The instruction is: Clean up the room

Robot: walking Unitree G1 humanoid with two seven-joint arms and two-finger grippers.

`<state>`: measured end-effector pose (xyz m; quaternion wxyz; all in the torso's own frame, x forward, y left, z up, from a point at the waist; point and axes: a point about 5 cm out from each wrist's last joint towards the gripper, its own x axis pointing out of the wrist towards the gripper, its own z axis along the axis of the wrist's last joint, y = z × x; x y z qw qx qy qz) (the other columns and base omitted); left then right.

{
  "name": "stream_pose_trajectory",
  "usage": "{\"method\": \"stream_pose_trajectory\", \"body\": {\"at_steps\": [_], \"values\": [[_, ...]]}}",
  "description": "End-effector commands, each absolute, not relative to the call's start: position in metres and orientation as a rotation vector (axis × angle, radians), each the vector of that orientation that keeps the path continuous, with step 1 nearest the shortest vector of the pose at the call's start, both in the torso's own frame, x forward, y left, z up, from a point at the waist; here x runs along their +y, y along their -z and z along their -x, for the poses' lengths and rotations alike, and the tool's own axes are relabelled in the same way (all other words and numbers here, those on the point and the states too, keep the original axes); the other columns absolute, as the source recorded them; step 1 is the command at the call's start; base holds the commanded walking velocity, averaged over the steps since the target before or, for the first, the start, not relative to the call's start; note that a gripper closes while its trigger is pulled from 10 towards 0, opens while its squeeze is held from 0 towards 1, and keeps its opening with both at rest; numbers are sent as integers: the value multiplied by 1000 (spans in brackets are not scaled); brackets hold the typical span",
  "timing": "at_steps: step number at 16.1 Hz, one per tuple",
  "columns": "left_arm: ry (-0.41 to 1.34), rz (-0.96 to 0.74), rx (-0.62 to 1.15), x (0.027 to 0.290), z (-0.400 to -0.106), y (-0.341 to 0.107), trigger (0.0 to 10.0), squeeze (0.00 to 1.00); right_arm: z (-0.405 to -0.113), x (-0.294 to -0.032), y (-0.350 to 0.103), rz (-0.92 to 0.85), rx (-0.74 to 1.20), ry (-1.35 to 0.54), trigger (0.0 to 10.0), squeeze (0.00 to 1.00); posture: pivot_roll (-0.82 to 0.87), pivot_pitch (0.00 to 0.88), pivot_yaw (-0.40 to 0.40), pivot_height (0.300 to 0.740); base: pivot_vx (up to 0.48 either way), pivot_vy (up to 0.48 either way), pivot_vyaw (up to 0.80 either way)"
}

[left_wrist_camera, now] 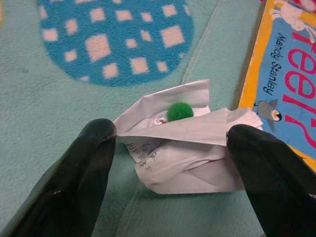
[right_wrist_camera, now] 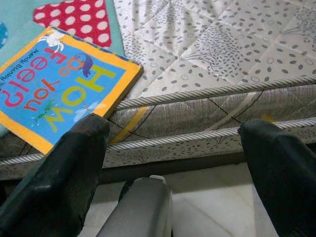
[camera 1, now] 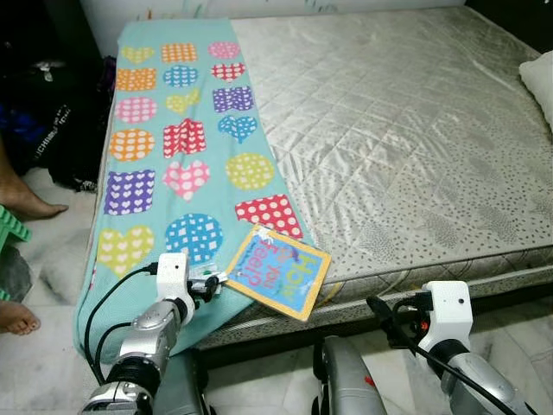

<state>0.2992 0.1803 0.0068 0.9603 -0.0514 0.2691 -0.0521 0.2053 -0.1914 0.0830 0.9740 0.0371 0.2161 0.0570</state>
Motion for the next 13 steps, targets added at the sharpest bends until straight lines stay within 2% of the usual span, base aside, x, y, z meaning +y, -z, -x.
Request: {"method": "stream_pose_trajectory", "body": {"at_steps": [1,13], "values": [[130,104,577,179,-295,0,0,0,-205,-190,-87,-77,426,-121,10000,0,-285,148,-28,603,0,0,0],[156,120,593,177,-290,6,0,0,-205,-189,-84,-86,438,-129,10000,0,-278,142,-32,603,0,0,0]]}}
